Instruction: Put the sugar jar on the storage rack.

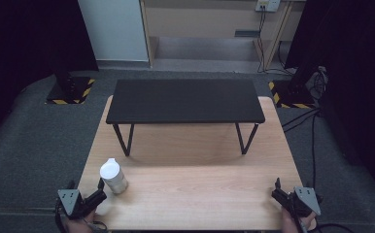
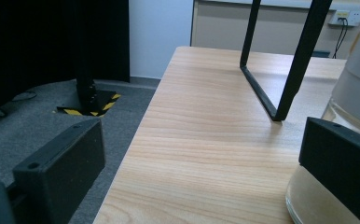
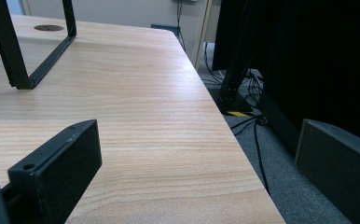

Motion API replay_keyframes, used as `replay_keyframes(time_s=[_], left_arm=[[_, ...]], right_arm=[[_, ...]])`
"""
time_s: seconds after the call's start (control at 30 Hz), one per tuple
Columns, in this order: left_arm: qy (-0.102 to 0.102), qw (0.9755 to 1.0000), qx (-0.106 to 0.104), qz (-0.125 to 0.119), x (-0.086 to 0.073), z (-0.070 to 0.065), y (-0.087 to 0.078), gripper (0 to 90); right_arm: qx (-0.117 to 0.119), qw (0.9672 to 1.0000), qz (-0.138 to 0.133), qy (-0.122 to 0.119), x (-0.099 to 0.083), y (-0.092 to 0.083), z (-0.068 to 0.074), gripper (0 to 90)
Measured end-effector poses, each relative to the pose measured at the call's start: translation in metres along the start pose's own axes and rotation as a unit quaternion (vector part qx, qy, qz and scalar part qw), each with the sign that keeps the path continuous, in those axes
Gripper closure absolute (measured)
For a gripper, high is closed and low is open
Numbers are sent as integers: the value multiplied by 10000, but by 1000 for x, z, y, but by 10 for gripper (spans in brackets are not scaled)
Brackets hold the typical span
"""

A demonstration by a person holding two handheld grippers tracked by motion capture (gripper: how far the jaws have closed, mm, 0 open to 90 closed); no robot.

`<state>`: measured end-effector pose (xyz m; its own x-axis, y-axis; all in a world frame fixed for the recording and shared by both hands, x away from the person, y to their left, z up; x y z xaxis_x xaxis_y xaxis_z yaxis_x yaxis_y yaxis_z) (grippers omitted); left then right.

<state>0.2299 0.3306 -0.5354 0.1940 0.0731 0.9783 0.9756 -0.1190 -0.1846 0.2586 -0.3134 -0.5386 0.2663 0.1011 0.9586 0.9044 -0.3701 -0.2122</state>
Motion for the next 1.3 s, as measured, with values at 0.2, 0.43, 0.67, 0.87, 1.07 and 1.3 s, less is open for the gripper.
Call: replay_keyframes(time_s=[0.2, 0.43, 0.67, 0.87, 1.07, 1.3], left_arm=[[12, 10000, 46, -36, -1, -3, -5, 0], [84, 9999, 115, 0, -3, -6, -18, 0], [149, 9999, 29, 74, -7, -12, -26, 0], [228, 9996, -116, 90, -5, -20, -25, 0], [415, 9990, -121, 79, -4, -34, -26, 0], [442, 9986, -285, 84, -2, -46, -23, 0]], right_arm=[[15, 10000, 11, -26, 0, 0, 1, 5], [68, 10000, 53, -16, 1, 1, 0, 5], [9, 10000, 42, 25, 1, 1, 0, 5], [-8, 10000, 38, 61, 1, 0, 0, 5], [0, 10000, 25, 56, 0, 0, 0, 4], [15, 10000, -5, 39, 0, 0, 0, 5]])
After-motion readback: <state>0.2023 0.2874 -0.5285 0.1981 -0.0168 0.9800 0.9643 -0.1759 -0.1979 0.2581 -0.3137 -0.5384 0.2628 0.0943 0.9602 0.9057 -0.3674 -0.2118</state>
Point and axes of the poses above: each handheld gripper's, and its own axes: y roughly forward along the jaws, x roughly out of its top, z roughly to its left, the point moved 10 cm from there along y, roughly forward along the jaws, and after that the axes turned 11 degrees about -x, right-handed, at the moved point
